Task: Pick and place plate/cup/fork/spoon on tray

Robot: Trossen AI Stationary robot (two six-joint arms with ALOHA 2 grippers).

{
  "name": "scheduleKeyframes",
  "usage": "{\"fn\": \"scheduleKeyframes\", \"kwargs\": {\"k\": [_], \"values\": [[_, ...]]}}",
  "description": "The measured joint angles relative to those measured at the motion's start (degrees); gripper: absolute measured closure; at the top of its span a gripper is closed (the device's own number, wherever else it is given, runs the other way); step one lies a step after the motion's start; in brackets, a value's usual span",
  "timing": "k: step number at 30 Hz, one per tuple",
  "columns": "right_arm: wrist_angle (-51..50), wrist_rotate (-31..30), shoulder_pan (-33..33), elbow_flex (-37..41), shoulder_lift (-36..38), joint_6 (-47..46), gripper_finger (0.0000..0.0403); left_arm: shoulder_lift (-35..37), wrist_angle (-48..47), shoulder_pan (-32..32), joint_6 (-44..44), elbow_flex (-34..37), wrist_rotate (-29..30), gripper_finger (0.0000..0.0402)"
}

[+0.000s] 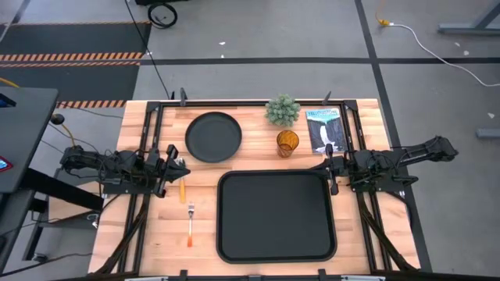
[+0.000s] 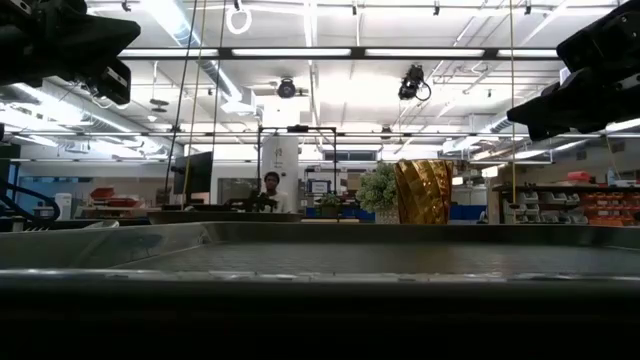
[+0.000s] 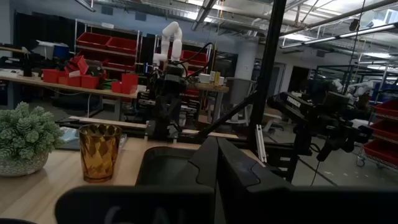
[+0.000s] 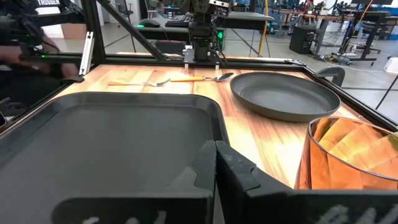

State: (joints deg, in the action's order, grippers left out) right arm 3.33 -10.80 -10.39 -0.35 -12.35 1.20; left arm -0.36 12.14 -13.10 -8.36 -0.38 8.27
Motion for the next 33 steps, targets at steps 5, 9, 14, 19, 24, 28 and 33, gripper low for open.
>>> {"fn": "scheduleKeyframes", "kwargs": {"k": [5,9,14,19,24,28,33], "values": [[0.0,0.0,0.0,0.0,0.0,0.0,0.0387,0.0,0.0,0.0,0.0,0.0,0.0,0.0392],[0.0,0.0,0.0,0.0,0.0,0.0,0.0387,0.0,0.0,0.0,0.0,0.0,0.0,0.0392],[0.0,0.0,0.0,0.0,0.0,0.0,0.0387,0.0,0.0,0.0,0.0,0.0,0.0,0.0392],[0.0,0.0,0.0,0.0,0.0,0.0,0.0387,0.0,0.0,0.0,-0.2,0.0,0.0,0.0392],[0.0,0.0,0.0,0.0,0.0,0.0,0.0387,0.0,2.3,0.0,-4.8,0.0,0.1,0.0392],[0.0,0.0,0.0,0.0,0.0,0.0,0.0387,0.0,6.6,0.1,-4.3,0.0,0.6,0.0392],[0.0,0.0,0.0,0.0,0.0,0.0,0.0387,0.0,10.4,0.1,-3.9,0.0,1.0,0.0392]]}}
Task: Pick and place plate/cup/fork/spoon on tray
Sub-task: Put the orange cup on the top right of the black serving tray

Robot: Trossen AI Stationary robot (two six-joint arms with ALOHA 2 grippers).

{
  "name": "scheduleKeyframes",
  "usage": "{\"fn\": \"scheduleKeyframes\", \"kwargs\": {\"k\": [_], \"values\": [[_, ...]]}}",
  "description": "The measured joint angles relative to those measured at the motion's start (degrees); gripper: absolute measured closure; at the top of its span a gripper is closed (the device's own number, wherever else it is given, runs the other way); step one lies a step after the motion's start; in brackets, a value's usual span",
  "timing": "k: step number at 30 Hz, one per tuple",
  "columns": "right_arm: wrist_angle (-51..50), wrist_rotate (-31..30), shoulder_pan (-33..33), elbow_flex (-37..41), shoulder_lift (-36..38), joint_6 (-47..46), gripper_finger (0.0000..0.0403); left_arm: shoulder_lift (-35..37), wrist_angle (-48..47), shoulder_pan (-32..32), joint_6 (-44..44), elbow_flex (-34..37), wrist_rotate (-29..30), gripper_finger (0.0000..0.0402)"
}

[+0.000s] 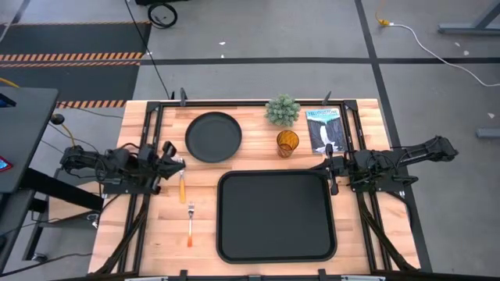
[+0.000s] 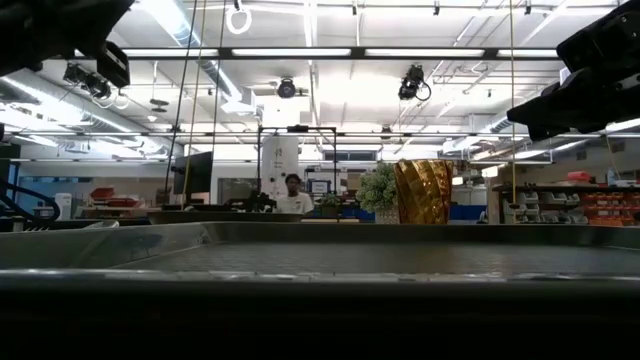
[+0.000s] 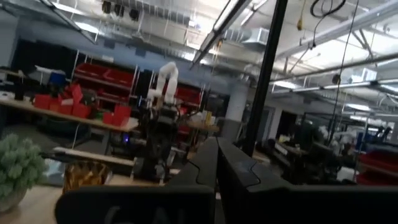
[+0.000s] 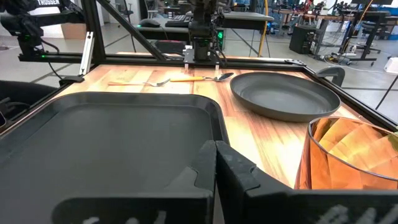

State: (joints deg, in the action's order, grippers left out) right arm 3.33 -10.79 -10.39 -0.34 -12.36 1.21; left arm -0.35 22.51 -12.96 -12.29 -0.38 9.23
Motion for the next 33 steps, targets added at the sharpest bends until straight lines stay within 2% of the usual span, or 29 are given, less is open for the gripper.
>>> {"fn": "scheduleKeyframes", "kwargs": {"k": [2,6,14,18,24,33], "values": [[0.0,-0.2,0.0,0.0,0.0,0.1,0.0387,0.0,-0.1,0.0,-0.1,0.0,0.0,0.0392],[3.0,-4.4,0.1,0.0,0.0,3.8,0.0387,0.0,0.2,0.0,0.3,0.0,1.2,0.0392],[8.9,-4.7,0.1,0.0,0.0,6.4,0.0387,-2.1,7.4,0.0,7.7,0.0,14.2,0.0392],[15.4,-4.7,0.1,0.0,0.0,4.3,0.0387,-7.0,11.3,0.1,10.1,0.0,16.8,0.0392],[28.6,-11.8,0.1,0.0,0.0,0.3,0.0387,-16.2,14.5,0.1,11.8,0.0,21.7,0.0392],[37.6,-14.4,0.1,0.0,0.0,1.9,0.0387,-30.0,14.9,0.1,4.3,-1.5,27.1,0.0392]]}}
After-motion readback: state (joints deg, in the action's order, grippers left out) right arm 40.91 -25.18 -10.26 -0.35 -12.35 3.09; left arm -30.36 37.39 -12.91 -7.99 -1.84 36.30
